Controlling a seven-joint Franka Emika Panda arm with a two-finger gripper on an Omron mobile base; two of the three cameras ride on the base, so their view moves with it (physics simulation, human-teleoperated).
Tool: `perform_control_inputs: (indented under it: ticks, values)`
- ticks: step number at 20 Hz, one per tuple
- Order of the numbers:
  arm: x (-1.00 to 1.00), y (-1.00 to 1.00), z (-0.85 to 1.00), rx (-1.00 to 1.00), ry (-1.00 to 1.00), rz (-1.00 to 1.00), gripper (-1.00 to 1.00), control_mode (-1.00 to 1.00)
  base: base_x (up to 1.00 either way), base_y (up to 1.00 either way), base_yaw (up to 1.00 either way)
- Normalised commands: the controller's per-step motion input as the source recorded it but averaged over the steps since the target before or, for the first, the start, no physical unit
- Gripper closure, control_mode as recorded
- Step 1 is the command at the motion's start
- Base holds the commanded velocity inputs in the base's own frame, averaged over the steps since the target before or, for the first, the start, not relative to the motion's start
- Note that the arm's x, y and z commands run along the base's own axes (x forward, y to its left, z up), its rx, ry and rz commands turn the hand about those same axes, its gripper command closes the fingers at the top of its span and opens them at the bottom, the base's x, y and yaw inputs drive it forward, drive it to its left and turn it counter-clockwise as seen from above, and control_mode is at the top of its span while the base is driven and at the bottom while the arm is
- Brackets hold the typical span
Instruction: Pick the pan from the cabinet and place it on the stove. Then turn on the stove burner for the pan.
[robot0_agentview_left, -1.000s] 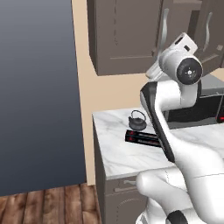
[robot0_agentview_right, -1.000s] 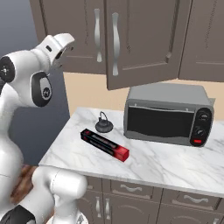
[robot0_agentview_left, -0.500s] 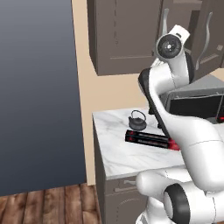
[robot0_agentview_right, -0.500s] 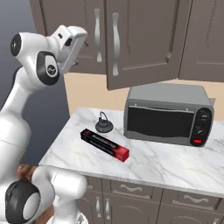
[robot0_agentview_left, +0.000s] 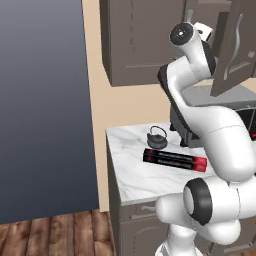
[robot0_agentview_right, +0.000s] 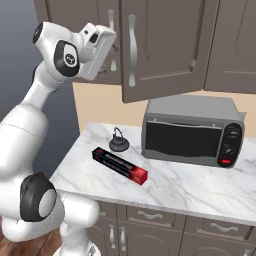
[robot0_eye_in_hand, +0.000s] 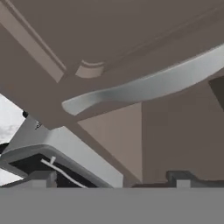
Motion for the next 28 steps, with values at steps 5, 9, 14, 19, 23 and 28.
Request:
perform_control_inputs:
  ticks: [5,9,14,19,23,28]
  values:
    - [0.36,-0.4,-0.13,-0.04,0.17,-0.12,-1.0,-1.0,0.0,0.0,0.0]
    - [0.17,-0.48,-0.13,-0.01,0.13,-0.11,-1.0,-1.0,0.0,0.0,0.0]
    - [-0.13,-0.6,-0.12,0.0,0.02,-0.11,-1.0,-1.0,0.0,0.0,0.0]
    - [-0.45,-0.67,-0.06,0.0,0.0,-0.1,-1.0,-1.0,0.0,0.0,0.0]
    - [-0.61,-0.72,-0.02,0.0,-0.03,-0.1,-1.0,-1.0,0.0,0.0,0.0]
    - [-0.69,-0.83,0.0,0.01,-0.06,-0.11,-1.0,-1.0,0.0,0.0,0.0]
